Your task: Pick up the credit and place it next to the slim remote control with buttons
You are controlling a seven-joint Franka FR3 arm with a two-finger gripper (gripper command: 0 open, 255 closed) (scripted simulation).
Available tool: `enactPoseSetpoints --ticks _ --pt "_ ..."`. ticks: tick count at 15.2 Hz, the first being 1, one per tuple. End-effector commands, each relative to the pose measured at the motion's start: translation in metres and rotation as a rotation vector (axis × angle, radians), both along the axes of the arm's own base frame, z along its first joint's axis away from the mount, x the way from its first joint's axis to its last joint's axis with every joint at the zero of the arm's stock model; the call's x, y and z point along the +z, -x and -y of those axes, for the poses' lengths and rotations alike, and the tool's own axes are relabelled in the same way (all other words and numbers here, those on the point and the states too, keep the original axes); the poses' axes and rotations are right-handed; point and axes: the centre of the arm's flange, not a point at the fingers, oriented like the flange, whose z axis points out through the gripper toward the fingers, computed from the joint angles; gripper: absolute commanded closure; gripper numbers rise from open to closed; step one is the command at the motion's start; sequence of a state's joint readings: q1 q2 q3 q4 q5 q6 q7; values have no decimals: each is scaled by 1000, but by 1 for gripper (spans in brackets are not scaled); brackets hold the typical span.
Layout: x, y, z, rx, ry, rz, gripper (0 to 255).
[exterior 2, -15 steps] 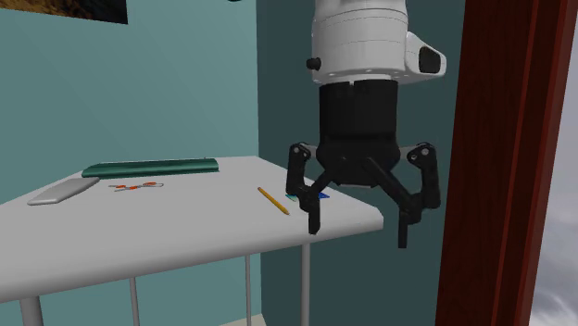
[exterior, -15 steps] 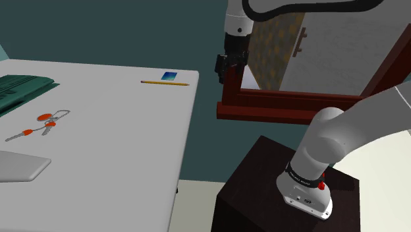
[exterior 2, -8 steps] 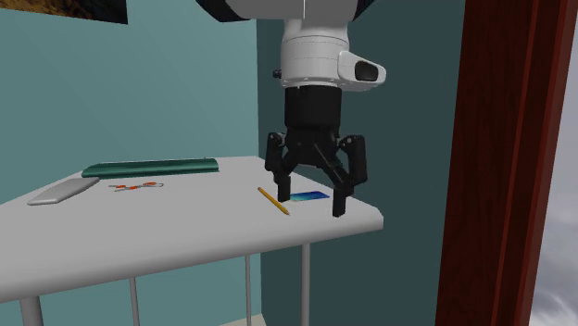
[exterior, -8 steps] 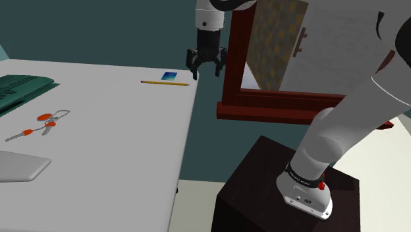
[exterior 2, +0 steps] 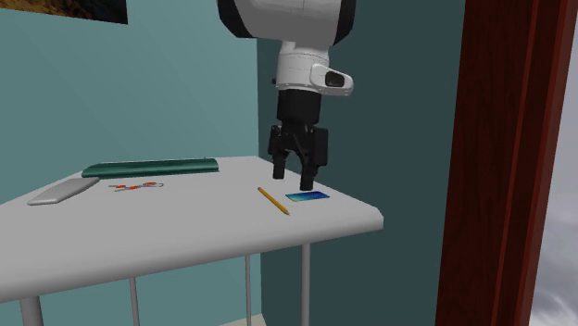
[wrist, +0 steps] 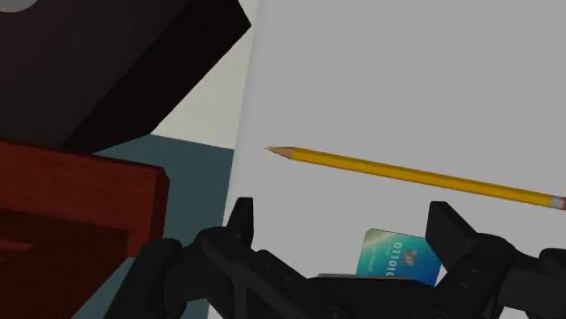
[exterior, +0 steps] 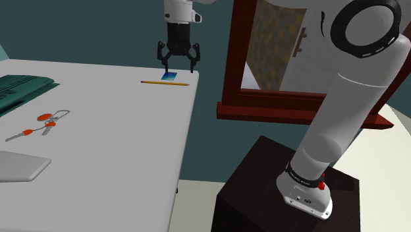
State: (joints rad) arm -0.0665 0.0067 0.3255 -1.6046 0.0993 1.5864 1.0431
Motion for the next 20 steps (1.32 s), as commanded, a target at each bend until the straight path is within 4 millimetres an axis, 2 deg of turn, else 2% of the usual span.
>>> enactPoseSetpoints --ticks 1,3,4,12,19,20 --pt "2 -27 -3 -86 -16 -14 0" --pt "3 -54 -4 -166 -30 -27 0" --pt "4 -60 -4 -186 -34 -30 0" --pt "-36 -58 -9 -186 -34 -30 0" --pt "-36 -58 -9 -186 -34 -30 0" --pt "-36 -58 -9 -186 -34 -30 255"
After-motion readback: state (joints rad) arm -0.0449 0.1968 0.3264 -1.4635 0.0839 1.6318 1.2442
